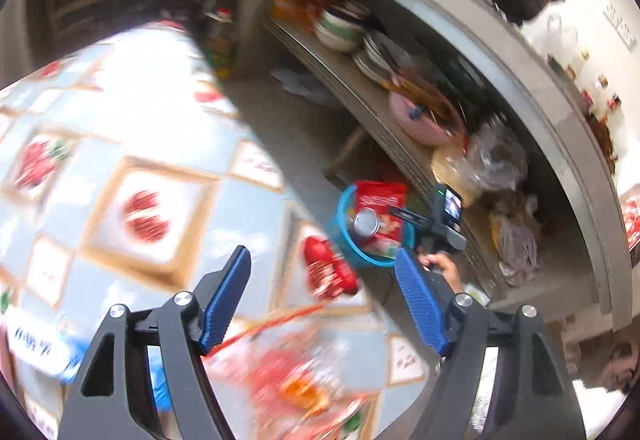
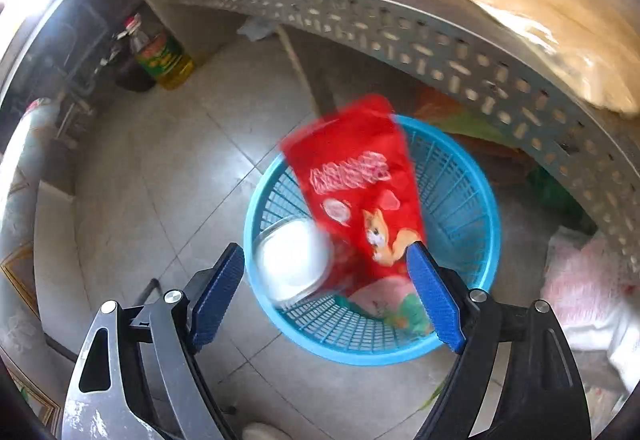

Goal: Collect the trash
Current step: 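Move both tools back toward the table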

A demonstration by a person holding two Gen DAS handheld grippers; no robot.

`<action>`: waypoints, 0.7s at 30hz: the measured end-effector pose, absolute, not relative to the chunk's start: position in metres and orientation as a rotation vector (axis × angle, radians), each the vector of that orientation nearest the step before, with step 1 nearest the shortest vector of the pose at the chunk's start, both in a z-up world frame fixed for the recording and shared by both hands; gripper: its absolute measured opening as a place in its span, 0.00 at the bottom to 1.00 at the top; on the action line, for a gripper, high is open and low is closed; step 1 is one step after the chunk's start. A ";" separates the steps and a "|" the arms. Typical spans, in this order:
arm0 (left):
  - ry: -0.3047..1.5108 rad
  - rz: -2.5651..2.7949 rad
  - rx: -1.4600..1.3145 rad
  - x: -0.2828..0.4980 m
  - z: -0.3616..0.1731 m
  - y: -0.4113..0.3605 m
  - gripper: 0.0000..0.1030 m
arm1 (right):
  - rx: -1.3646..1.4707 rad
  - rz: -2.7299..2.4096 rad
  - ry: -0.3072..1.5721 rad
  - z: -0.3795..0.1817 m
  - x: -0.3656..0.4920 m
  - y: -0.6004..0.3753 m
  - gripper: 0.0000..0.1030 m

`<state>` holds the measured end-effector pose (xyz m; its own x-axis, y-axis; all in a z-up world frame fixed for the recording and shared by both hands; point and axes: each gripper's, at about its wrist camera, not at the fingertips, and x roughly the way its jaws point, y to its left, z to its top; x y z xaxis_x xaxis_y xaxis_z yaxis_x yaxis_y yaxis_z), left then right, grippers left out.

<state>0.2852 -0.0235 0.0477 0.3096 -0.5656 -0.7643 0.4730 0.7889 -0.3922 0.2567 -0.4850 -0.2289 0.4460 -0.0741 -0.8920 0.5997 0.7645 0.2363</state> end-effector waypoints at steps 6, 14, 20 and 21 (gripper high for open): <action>0.971 -0.643 -0.203 0.255 0.049 0.041 0.73 | 0.542 -0.465 0.991 -0.190 0.202 -0.467 0.77; 0.936 -0.635 -0.308 0.227 0.034 0.090 0.74 | 0.430 -0.453 0.952 -0.114 0.146 -0.417 0.80; 0.896 -0.606 -0.374 0.203 0.031 0.128 0.75 | 0.363 -0.378 0.858 -0.047 0.117 -0.360 0.87; 0.888 -0.600 -0.382 0.199 0.031 0.133 0.75 | 0.356 -0.361 0.844 -0.039 0.114 -0.350 0.87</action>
<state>0.1992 0.1335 0.0308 0.4847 -0.6311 -0.6056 0.3268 0.7729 -0.5439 0.1139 -0.3501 -0.0386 0.6114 -0.1670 -0.7735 0.4441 0.8815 0.1607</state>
